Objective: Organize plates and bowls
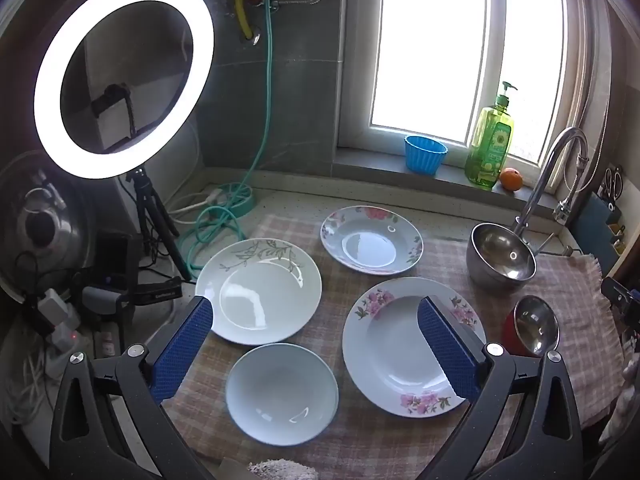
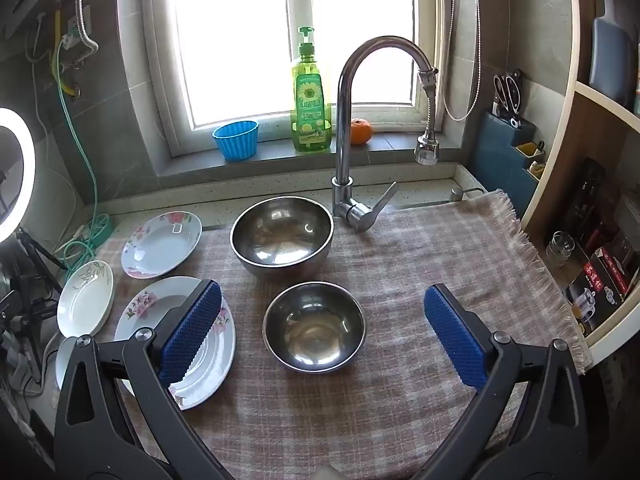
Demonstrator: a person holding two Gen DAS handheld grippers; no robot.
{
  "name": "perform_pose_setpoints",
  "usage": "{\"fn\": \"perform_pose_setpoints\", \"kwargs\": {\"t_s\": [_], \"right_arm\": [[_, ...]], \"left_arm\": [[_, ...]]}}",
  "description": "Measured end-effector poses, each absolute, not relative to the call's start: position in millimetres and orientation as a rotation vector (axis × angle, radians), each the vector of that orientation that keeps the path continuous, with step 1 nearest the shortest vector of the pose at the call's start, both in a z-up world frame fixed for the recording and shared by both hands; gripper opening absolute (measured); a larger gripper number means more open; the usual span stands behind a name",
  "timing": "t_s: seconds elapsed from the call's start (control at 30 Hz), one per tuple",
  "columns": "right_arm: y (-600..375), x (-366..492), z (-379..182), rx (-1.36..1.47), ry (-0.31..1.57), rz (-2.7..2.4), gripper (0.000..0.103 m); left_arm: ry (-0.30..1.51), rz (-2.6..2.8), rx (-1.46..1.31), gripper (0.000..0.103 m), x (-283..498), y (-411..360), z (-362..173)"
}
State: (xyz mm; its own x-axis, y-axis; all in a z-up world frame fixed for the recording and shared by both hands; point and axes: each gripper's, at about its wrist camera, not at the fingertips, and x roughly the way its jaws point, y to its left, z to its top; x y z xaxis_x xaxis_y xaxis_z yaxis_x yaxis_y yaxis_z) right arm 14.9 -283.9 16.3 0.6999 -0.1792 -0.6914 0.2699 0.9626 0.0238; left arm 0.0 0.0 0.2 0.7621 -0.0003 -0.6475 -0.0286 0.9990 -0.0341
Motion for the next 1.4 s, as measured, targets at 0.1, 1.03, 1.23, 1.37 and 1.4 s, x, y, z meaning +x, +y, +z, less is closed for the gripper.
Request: {"fn": "perform_pose_setpoints", "kwargs": {"t_s": [0.1,1.03,1.23,1.37,1.4], "right_arm": [[-286,17,14,0.114,0.763,-0.252,0.103],[-276,16,28,0.099,0.727,-0.256,0.103],[-276,16,28,0.098,0.728,-0.256,0.103],[-275,16,28,0.099,0.727,-0.257,0.103],[-275,16,28,0.098,0.727,-0.259,0.103]], "left_arm": [[0.692,0.009,-0.062,0.102,0,1,1],[0.689,0.015,-0.071,0.102,3,3,4],[0.688,0.015,-0.070,0.102,3,3,4],[0.688,0.016,-0.071,0.102,3,2,4],[0.687,0.017,-0.071,0.102,3,2,4]]}}
